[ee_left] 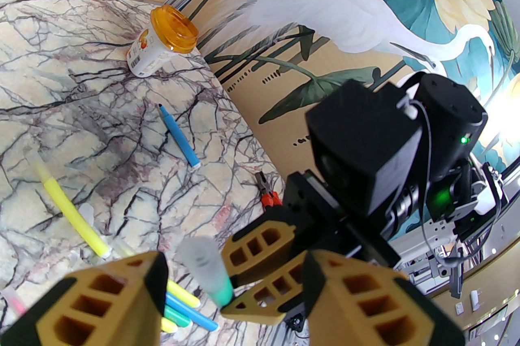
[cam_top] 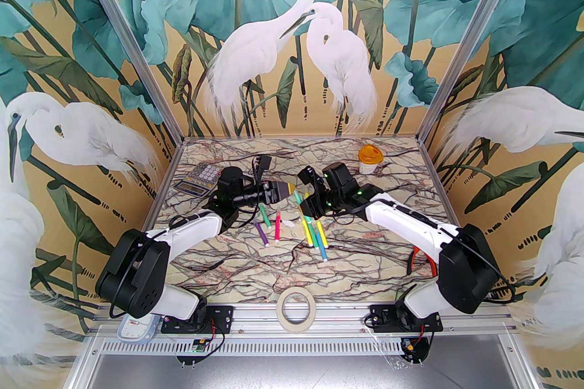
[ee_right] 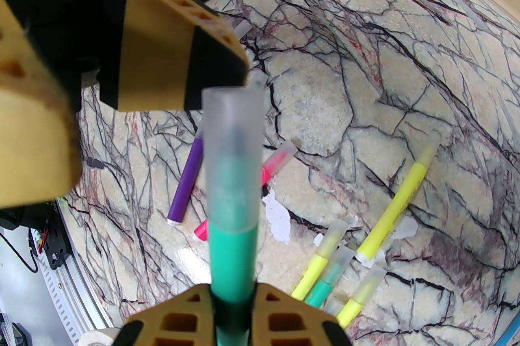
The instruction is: Open the pen caps
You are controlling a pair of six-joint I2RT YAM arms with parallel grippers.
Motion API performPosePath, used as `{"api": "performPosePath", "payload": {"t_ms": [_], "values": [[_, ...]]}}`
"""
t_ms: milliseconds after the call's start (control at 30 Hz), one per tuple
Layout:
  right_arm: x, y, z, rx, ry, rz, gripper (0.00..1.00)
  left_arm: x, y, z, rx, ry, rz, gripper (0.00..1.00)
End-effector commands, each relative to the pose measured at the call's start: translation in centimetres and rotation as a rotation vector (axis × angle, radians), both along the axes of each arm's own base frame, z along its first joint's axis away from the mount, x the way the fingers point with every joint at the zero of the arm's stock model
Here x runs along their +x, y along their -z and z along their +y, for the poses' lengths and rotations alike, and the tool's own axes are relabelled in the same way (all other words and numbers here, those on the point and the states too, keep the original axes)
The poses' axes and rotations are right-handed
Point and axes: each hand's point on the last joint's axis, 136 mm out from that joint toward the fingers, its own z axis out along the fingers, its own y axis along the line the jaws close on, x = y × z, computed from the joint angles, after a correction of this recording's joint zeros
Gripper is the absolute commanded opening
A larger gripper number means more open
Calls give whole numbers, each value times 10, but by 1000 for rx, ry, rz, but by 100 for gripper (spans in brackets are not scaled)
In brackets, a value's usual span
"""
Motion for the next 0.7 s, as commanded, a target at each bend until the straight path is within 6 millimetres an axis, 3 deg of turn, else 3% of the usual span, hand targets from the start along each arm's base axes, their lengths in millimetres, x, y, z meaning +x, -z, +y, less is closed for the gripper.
{"api": "performPosePath", "payload": {"t_ms": [0,267,667], "values": [[-2,-13,7,33,-31,-43,0,-3,3,-7,24,35,14,59],[-4,-17,10,39,-49,-55,0,-6,9,-14,63,53,26,53],[-6,-21,9,44,-55,-73,0,-8,10,-19,78,65,36,37]]}}
